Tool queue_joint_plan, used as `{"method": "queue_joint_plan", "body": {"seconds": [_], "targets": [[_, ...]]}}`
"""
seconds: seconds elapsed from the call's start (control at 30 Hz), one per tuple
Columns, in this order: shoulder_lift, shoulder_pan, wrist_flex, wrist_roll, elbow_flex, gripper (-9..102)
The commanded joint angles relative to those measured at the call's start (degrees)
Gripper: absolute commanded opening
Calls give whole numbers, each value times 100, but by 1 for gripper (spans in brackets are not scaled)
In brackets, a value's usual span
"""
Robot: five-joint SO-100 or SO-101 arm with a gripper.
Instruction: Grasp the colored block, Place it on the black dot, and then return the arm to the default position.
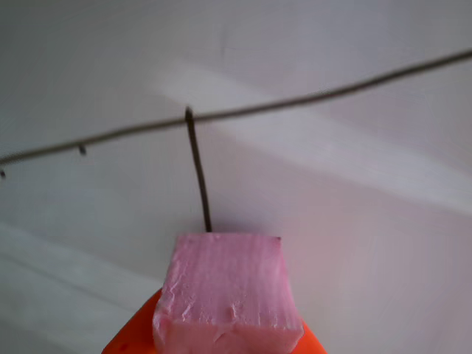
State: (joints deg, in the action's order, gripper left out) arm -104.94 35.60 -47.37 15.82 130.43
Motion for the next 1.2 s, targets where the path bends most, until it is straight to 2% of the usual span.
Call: {"method": "queue_joint_plan", "body": {"seconds": [0.0,0.13,0.47,0.6,0.77,1.17], "targets": [[-97,-475,-571,-439,-633,0],[193,-1187,-1318,-1169,-1336,0],[1266,-2786,-2188,-2848,-3331,0],[1881,-3094,-2320,-3217,-4245,0],[2637,-3401,-3190,-3560,-5467,0],[4245,-3779,-4588,-4263,-8016,0]]}}
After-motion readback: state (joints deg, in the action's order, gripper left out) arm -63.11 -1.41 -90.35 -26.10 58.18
